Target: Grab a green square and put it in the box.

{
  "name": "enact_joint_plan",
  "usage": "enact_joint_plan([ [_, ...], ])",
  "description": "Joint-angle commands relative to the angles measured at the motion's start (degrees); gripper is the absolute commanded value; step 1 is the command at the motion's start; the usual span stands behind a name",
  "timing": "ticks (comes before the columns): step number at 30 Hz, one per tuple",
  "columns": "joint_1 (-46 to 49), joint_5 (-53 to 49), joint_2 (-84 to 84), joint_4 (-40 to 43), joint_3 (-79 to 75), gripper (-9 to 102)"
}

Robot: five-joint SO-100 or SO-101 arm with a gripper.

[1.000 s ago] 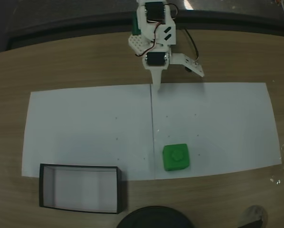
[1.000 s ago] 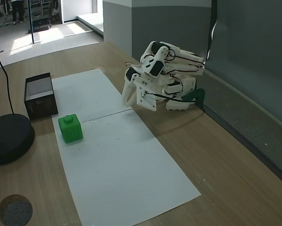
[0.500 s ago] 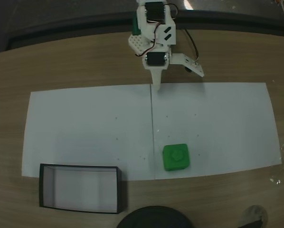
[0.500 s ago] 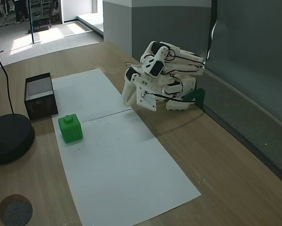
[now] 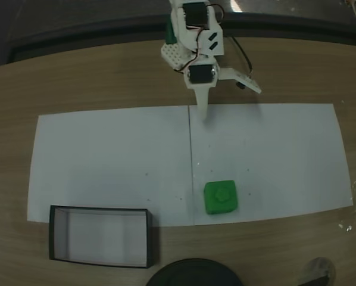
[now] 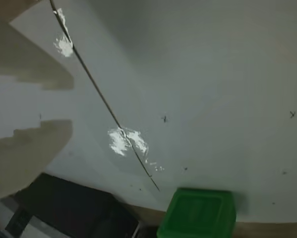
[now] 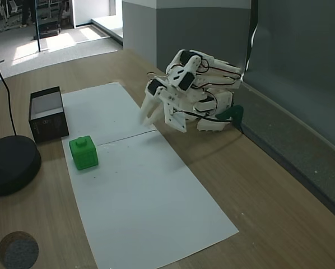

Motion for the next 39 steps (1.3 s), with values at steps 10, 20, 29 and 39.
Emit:
enact_joint_plan([
  [10,-6.8,5.2,-3.6,-13.3,-12.7,31],
  [20,-14.2,5.2,-45.6,-10.5,-38.0,36],
  [29,-7.7,5.7,-89.6,-1.9,-70.8,37],
  [39,-4.0,5.3,-114.8,11.4,-98.3,37],
])
